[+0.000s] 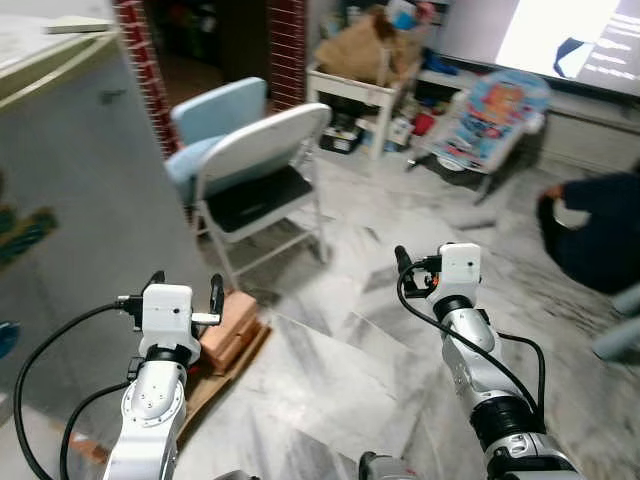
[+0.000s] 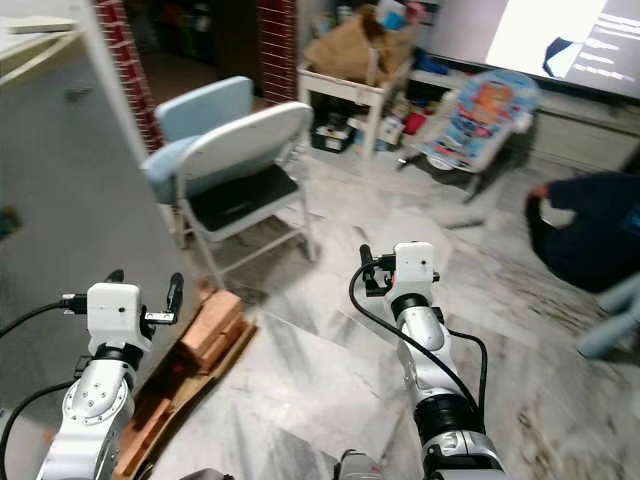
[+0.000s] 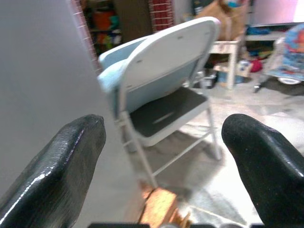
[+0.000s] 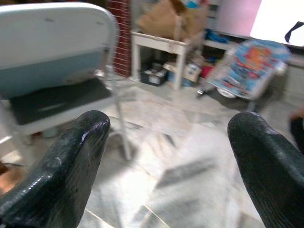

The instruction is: Restocking fridge

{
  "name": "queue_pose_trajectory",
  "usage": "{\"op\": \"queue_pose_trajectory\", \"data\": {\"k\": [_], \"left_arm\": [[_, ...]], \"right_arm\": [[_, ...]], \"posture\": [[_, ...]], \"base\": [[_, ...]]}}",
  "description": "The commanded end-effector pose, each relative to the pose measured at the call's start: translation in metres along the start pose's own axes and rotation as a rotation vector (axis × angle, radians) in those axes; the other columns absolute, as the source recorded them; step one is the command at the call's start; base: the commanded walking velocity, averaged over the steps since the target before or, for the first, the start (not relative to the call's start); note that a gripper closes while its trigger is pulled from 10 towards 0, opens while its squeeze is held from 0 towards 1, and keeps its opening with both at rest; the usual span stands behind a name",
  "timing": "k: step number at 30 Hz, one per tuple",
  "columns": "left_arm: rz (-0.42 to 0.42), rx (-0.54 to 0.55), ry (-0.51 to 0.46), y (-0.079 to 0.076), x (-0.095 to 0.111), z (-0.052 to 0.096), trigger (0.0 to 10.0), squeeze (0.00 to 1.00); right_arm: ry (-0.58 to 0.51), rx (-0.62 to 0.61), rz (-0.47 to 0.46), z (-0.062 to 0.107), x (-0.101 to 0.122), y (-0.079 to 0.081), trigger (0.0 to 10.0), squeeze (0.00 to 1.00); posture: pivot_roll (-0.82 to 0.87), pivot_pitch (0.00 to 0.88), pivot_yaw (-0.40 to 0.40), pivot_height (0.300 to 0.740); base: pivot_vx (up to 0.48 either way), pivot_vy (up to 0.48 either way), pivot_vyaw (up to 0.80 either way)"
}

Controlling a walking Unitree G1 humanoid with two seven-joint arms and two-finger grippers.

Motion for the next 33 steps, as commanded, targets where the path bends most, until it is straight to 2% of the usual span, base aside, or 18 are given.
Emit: {"op": "queue_pose_trajectory", "data": {"k": [1, 10, 20, 33], "left_arm": [[-0.002, -0.011, 0.0, -0.0018, 0.0017, 0.0, 10.0, 0.0], [0.009, -0.016, 0.005, -0.0045, 0.001, -0.0007, 10.0, 0.0], [0.013, -0.009, 0.011, -0.0047, -0.0003, -0.0001, 10.0, 0.0], [0.005, -0.007, 0.024, -0.0048, -0.0035, 0.0027, 10.0, 0.0]], "right_arm": [[-0.009, 0.003, 0.004, -0.003, 0.0043, 0.0022, 10.0, 0.0], [-0.007, 0.01, 0.014, -0.0031, 0.0043, 0.0013, 10.0, 0.0], [0.0, 0.023, 0.024, -0.0042, 0.0036, 0.0021, 10.0, 0.0], [0.013, 0.034, 0.036, -0.0045, 0.0013, 0.0037, 10.0, 0.0]], "posture": [[0.05, 0.022, 0.023, 0.74], [0.04, 0.026, 0.017, 0.74], [0.04, 0.026, 0.012, 0.74], [0.05, 0.031, 0.008, 0.74]], "base": [[0.0, 0.0, -0.8], [0.0, 0.0, -0.77], [0.0, 0.0, -0.54], [0.0, 0.453, -0.46]]}}
Point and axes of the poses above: a point about 5 cm out from each wrist's last joint towards the gripper, its own z axis pointing back from the gripper into the wrist, its own x axis along the axis of the wrist's last joint, y = z × x, the point moved 4 cm from there along -z, pointing out of the wrist towards the gripper, and after that the axes turned 2 degrees about z, right-handed, at the moved point
